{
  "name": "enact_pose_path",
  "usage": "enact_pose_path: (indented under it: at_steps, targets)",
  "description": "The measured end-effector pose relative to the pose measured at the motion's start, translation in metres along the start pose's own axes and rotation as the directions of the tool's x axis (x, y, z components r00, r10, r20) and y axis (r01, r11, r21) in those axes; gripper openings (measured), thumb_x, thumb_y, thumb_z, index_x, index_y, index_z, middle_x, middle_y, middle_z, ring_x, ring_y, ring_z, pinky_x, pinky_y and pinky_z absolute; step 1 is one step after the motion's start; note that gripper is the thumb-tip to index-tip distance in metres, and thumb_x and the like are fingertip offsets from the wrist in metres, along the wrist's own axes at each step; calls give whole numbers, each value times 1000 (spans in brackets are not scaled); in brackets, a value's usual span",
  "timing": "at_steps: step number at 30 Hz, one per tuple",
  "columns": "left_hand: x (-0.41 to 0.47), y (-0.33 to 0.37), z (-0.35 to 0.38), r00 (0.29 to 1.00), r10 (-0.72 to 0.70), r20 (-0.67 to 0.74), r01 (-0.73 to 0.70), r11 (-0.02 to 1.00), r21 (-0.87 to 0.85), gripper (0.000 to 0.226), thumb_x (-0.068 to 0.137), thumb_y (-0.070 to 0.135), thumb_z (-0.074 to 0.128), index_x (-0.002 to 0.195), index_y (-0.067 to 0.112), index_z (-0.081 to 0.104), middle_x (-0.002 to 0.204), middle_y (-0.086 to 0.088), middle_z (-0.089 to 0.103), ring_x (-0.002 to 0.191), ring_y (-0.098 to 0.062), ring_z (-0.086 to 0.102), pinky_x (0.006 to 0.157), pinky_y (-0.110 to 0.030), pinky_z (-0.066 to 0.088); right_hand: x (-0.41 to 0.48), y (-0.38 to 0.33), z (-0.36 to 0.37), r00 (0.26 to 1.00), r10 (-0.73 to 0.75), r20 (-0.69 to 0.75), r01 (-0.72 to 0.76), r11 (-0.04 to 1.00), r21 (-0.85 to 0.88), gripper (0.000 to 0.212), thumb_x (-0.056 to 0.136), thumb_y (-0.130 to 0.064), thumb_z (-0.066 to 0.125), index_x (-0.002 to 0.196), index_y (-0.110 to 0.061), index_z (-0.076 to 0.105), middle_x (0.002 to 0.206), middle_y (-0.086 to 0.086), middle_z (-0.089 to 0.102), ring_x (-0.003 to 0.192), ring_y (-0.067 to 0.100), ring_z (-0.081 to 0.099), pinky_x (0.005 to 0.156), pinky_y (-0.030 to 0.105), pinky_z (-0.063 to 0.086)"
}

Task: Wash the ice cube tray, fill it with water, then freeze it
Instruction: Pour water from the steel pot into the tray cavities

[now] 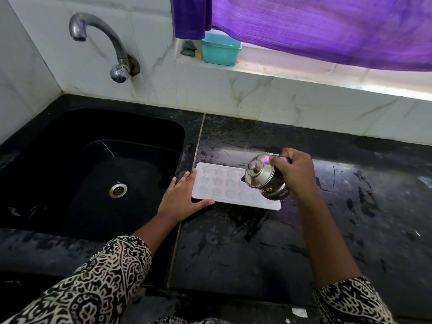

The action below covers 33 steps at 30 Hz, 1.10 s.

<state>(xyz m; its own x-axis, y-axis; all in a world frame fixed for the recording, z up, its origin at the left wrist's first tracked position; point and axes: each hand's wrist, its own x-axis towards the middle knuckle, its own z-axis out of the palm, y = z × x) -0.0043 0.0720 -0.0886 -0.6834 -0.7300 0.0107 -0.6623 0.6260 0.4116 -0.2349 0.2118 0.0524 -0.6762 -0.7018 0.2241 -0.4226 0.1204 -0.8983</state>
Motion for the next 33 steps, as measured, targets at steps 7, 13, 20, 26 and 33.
enact_pose_path:
  at_steps: [7, 13, 20, 26, 33]
  targets:
    - [0, 0, 0, 1000, -1, 6, 1, 1000, 13, 121, 66, 94, 27, 157, 17, 5, 163, 0, 19, 150, -11, 11, 122, -40, 6, 1, -1, -2, 1000, 2, -5, -2, 1000, 25, 45, 73, -11, 71, 50, -21, 33, 51, -3, 30, 53, 13, 29, 54, 28, 29]
    - [0, 1, -1, 1000, 1, 9, -1, 1000, 16, 121, 67, 93, 28, 157, 17, 5, 163, 0, 19, 150, -12, 10, 122, -40, 6, -1, -2, -2, 1000, 18, 11, -18, 1000, 21, 39, 75, -12, 70, 54, -17, 38, 57, 8, 36, 57, 18, 35, 58, 30, 36]
    - [0, 1, -2, 1000, 1, 4, -1, 1000, 16, 122, 64, 94, 25, 157, 16, 5, 162, -1, 21, 150, -12, 11, 122, -39, 5, -5, 0, -4, 983, 175, -51, -152, 941, 302, 37, 77, -3, 65, 54, -17, 38, 49, -3, 39, 48, 7, 37, 47, 21, 36]
    - [-1, 1, -1, 1000, -4, 1, 4, 1000, 21, 122, 64, 95, 25, 157, 17, 5, 162, -1, 21, 150, -12, 12, 122, -38, 5, -10, 14, -14, 950, 288, -121, -206, 869, 450, 31, 77, 1, 61, 56, -15, 44, 44, -10, 44, 44, 4, 39, 45, 17, 38]
    - [-1, 1, -1, 1000, 0, -5, 1, 1000, 30, 120, 66, 93, 26, 157, 17, 5, 162, -1, 22, 150, -12, 12, 121, -37, 5, -17, 24, -21, 969, 196, -148, -156, 957, 245, 40, 75, -3, 66, 48, -21, 43, 43, -11, 42, 41, 1, 37, 42, 15, 35]
